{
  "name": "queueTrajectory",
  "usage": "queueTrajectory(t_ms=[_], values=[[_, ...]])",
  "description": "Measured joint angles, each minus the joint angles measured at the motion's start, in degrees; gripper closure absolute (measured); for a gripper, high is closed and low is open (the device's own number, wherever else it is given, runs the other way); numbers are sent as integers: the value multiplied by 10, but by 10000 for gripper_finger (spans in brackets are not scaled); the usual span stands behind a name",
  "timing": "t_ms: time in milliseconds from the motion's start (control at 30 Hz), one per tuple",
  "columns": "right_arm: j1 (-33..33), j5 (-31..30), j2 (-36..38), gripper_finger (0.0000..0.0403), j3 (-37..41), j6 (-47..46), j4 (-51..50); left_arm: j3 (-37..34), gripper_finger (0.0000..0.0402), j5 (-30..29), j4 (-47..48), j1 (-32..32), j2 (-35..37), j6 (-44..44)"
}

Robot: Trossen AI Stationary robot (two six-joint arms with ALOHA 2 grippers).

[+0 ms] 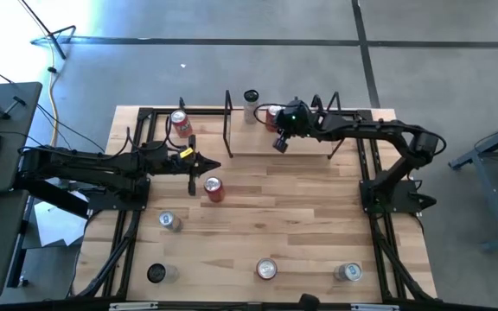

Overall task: Place canned beverage on shelf
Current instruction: Put the right red soda can on the shelf

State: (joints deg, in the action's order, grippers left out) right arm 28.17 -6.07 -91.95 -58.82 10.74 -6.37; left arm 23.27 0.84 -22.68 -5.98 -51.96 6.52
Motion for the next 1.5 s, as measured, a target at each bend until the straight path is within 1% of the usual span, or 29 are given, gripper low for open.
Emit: queueTrajectory(t_ms=[300,500,733,1167,1300,1433,1500], values=[[29,2,0,402,0,-3,12,0,399,0,3,0,0,1],[30,6,0,403,0,-2,20,0,399,0,3,0,0,7],[30,6,0,403,0,22,28,0,399,-5,3,0,0,7],[54,5,0,403,0,7,28,0,399,-15,3,0,0,8],[53,5,0,403,0,3,28,0,399,-15,3,0,0,8],[37,3,5,403,0,17,25,0,399,-16,3,0,0,8],[24,-7,21,403,0,27,20,0,399,-30,3,0,0,7]])
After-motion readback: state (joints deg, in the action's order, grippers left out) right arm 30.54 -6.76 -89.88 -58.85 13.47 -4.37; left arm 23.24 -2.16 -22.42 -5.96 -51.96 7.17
